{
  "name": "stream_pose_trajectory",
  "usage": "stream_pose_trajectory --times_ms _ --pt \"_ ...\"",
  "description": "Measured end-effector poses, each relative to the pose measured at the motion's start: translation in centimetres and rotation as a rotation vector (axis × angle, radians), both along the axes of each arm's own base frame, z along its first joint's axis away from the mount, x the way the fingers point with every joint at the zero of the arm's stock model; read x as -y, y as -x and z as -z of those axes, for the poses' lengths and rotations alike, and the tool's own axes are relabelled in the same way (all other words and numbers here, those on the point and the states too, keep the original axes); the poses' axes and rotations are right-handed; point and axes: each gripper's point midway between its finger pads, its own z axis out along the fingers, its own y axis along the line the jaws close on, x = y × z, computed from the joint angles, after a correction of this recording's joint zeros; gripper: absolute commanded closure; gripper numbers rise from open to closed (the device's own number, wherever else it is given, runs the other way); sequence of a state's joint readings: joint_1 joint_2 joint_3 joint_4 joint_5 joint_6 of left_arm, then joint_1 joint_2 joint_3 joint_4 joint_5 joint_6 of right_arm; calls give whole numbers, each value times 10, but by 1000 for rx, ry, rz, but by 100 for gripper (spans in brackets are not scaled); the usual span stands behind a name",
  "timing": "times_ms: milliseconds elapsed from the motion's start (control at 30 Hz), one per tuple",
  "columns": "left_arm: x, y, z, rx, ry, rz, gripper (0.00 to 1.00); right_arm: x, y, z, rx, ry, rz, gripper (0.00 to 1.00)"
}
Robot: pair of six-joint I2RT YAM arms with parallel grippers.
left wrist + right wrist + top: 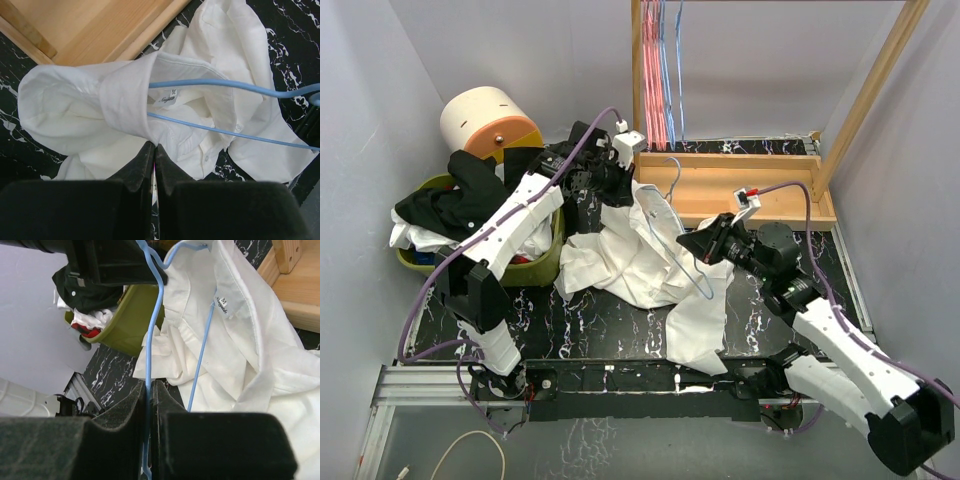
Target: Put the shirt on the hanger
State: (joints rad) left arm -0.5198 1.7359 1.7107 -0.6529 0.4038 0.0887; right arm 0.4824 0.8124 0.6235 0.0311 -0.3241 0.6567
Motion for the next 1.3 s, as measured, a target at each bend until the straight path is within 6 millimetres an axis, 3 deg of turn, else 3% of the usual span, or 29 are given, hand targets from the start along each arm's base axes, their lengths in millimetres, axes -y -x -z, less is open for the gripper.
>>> stream_pose_trajectory --times_ms 200,367,833,1233,1267,1300 --pt "-1 -2 -15 33 -1 12 100 -13 -9 24 -20 -26 -35 92" --pt "0 2 -20 34 2 34 100 -21 -18 25 6 -57 -55 92" --pt "4 37 -24 -24 61 163 100 -38 -42 44 4 -64 -79 92" --pt "-8 62 9 -105 27 184 100 -38 -52 39 30 -78 -68 92" --pt "-8 63 12 -114 23 183 97 -39 -52 39 31 -81 -69 92" --pt "-9 64 15 -118 21 183 80 -39 -53 39 33 -85 -71 92"
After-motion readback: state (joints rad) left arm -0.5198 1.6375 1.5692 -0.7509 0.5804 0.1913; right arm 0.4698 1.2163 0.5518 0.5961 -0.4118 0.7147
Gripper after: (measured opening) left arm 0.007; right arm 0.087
